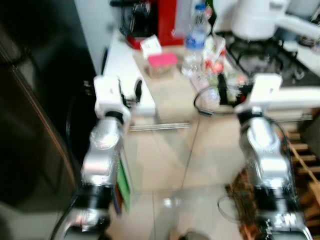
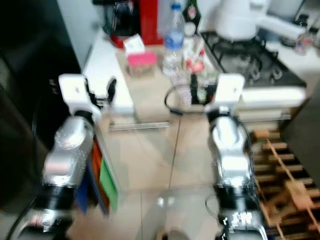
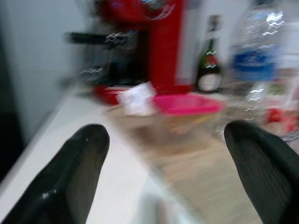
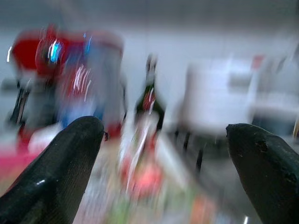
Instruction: Restocking fridge
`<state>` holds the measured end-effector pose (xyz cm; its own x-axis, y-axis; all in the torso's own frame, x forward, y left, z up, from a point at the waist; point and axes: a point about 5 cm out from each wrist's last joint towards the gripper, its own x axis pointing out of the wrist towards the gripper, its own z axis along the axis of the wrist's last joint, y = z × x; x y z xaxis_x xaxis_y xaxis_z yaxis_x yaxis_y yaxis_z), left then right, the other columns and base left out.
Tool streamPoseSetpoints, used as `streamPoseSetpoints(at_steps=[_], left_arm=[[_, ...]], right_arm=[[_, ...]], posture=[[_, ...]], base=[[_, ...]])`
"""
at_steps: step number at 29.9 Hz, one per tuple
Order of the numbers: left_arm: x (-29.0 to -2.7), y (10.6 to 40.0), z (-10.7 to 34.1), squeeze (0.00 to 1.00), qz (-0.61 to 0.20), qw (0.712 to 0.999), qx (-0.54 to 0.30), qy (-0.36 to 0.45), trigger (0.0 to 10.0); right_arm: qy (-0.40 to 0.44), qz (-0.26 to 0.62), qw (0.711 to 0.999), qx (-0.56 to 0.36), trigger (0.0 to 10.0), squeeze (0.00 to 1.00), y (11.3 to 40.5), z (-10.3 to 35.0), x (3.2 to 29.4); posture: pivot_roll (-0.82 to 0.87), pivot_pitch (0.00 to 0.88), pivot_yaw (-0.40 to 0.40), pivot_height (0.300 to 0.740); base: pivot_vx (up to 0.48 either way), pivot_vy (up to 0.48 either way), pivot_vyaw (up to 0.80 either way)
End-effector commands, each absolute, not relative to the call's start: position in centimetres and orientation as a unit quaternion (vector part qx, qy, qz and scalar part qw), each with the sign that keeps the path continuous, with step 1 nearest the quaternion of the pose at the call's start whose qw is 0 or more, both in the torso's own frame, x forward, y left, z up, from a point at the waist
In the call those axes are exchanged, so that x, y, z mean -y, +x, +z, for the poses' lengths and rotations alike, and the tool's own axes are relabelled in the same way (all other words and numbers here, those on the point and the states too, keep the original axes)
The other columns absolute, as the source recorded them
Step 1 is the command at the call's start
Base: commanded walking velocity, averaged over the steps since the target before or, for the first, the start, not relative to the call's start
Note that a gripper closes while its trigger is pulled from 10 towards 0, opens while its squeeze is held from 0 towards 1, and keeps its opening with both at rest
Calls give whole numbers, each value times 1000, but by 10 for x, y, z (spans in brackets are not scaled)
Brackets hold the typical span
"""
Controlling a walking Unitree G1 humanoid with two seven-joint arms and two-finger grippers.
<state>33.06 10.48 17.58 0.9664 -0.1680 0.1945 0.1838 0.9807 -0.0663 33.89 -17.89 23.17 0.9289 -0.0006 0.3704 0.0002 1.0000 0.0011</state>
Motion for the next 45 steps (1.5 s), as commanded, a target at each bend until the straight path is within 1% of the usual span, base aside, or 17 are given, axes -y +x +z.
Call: streamPoseSetpoints(at_steps=[1, 2, 3, 4, 7, 10, 14, 20, 26, 30, 33, 40, 45], left_arm=[[-112, 331, 188, 0, -88, 988, 124, -40, 10000], [-112, 331, 188, 0, -88, 988, 124, -40, 10000], [-105, 329, 199, 0, -119, 981, 151, -30, 10000], [-105, 329, 199, 0, -119, 981, 151, -30, 10000], [-93, 329, 224, 0, -189, 966, 165, -59, 10000], [-85, 326, 240, 0, -245, 951, 179, -65, 10000], [-80, 324, 246, 0, -275, 942, 187, -54, 10000], [-72, 321, 249, 0, -328, 927, 175, -46, 10000], [-75, 314, 248, 0, -332, 926, 172, -43, 10000], [-67, 296, 249, 0, -394, 903, 170, -29, 10000], [-64, 291, 249, 0, -420, 892, 165, -21, 10000], [-61, 293, 249, 0, -423, 892, 156, -28, 10000], [-61, 288, 247, 0, -426, 892, 147, -34, 10000]], right_arm=[[14, 23, 977, 212, 10000, 0, 342, 254, 168], [14, 23, 977, 212, 10000, 0, 342, 254, 168], [29, 30, 973, 227, 10000, 0, 348, 274, 167], [29, 30, 973, 227, 10000, 0, 348, 274, 167], [44, 46, 965, 253, 10000, 0, 359, 315, 166], [52, 56, 965, 249, 10000, 0, 369, 330, 164], [52, 56, 970, 230, 10000, 0, 380, 329, 165], [59, 38, 980, 187, 10000, 0, 400, 328, 169], [57, 15, 983, 175, 10000, 0, 409, 332, 176], [34, -14, 986, 162, 10000, 0, 415, 338, 187], [31, -27, 989, 144, 10000, 0, 417, 334, 192], [36, -35, 992, 120, 10000, 0, 420, 327, 197], [46, -45, 993, 100, 10000, 0, 423, 321, 202]], posture=[[-95, 0, 8, 740], [-95, 0, 8, 740], [-89, 0, 3, 740], [-89, 0, 3, 740], [-72, 0, -5, 740], [-69, 0, -5, 740], [-69, 0, -5, 740], [-25, 0, -27, 740], [10, 11, -41, 740], [37, 31, -51, 740], [39, 40, -51, 740], [31, 59, -46, 740], [32, 78, -48, 740]], base=[[480, 0, 0], [480, 0, 0], [311, 0, 0], [311, 0, 0], [104, 0, 0], [0, 0, 0], [0, 0, 0], [0, 0, 0], [0, 0, 0], [0, 0, 0], [0, 0, 0], [0, 0, 0], [0, 0, 0]])
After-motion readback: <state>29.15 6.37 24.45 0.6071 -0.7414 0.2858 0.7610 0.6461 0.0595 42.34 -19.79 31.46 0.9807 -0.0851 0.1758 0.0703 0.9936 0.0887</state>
